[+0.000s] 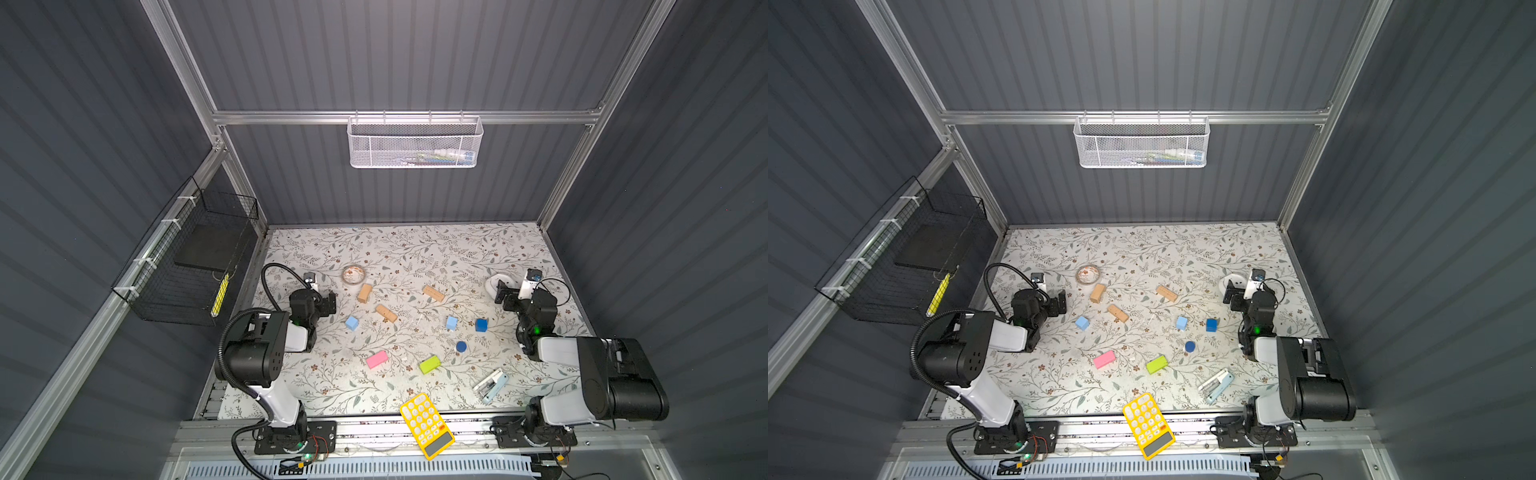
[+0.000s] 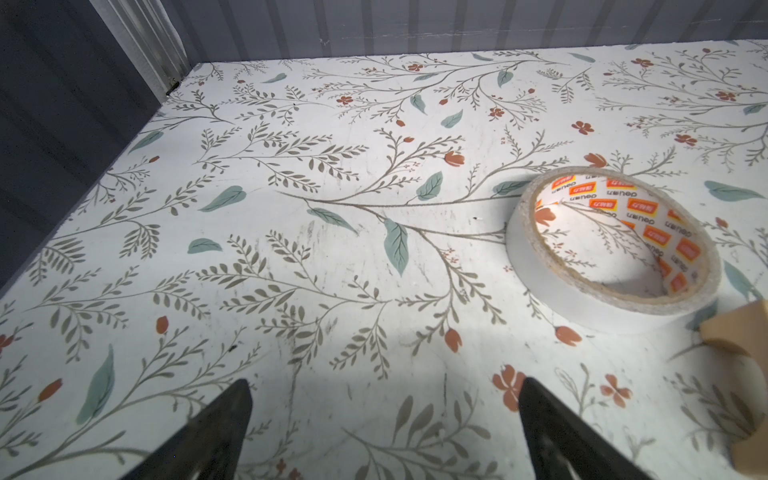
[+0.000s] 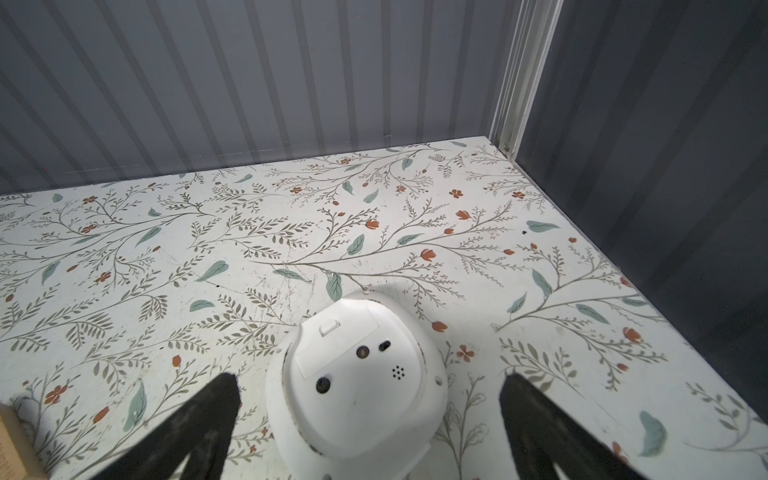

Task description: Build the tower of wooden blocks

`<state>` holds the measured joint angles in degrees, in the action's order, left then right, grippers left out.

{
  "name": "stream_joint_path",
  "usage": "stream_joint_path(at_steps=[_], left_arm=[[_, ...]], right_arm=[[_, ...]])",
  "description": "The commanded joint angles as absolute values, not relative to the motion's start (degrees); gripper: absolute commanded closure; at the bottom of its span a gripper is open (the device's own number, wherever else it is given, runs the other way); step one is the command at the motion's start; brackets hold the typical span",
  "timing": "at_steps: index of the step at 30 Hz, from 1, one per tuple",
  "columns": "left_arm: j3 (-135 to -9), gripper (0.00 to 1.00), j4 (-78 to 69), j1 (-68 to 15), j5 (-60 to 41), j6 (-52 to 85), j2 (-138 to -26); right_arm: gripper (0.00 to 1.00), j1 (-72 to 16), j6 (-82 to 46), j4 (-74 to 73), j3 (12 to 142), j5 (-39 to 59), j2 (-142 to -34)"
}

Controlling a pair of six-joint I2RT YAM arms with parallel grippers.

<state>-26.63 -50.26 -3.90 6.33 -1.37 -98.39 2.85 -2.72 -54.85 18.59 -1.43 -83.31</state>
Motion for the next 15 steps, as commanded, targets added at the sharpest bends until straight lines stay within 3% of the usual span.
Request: stream_joint_path(at_steps=[1,8,10,15], left_arm=[[-27.2,0.0,-51.8,-3.5,5.8,-2.4,-98.3],[-27.5,0.0,-51.5,-3.5,7.5,-2.0,-98.0],[-29.8,0.0,-45.6,-3.5,9.1,-1.1,-96.3],[-35.1,0.0,-32.9,-3.5,9.8,-1.1,-92.6]], right_arm=[[0.01,3.2,-2.7,-55.7,18.7,-0.8,-83.6],[0.01,3.2,-2.6,-56.1,18.5,-1.0,-83.4],[0.01,3.0,-2.8,-55.2,18.7,-1.7,-82.5],[0.01,3.0,-3.2,-39.5,24.5,-2.8,-75.7]])
